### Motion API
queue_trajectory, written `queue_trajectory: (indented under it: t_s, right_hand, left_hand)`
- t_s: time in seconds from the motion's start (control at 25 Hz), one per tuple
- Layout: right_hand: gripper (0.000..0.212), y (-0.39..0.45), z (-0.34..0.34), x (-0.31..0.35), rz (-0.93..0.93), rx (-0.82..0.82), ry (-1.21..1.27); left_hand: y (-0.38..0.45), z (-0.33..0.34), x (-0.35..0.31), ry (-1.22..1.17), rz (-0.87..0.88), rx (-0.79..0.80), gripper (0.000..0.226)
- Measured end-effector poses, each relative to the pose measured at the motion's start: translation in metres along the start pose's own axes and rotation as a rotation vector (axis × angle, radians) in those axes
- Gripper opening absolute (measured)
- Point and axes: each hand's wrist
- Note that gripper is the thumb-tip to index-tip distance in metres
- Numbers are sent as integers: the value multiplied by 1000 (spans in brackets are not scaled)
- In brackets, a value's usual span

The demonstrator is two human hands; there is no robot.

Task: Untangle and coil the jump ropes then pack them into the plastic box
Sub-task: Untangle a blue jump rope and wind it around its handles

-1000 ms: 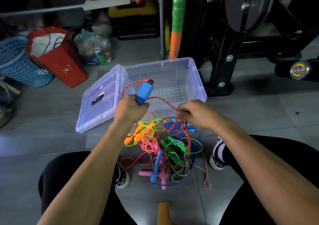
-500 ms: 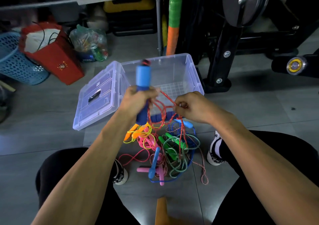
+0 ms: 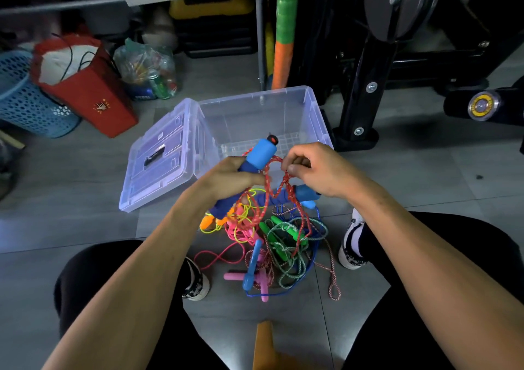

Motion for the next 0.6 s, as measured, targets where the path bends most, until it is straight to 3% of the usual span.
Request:
queue_trajectory:
  t_s: [0.08, 0.16, 0.28, 0.48, 0.6]
  right_hand:
    - [20, 1, 1, 1, 5, 1, 45]
    - [30, 2, 3, -2, 27, -7, 66]
    - [34, 4, 2, -12, 121, -139, 13]
    - [23, 9, 2, -22, 398, -356, 268]
    - [30, 12, -2, -32, 459, -536, 346]
  left_hand:
    - [-1, 9, -5, -163, 67, -27, 14]
    - [2, 8, -8, -436, 98, -173, 18]
    - [7, -10, -8, -841, 58, -274, 29]
    - [15, -15, 6, -922, -44, -397, 28]
    - [21, -21, 16, -1011, -155, -534, 19]
Point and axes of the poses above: each hand's wrist, its own y-axis towards the middle knuckle, its own z-axis out of the palm, x = y × z, and after that the axes turned 2 degrees about z, right-handed
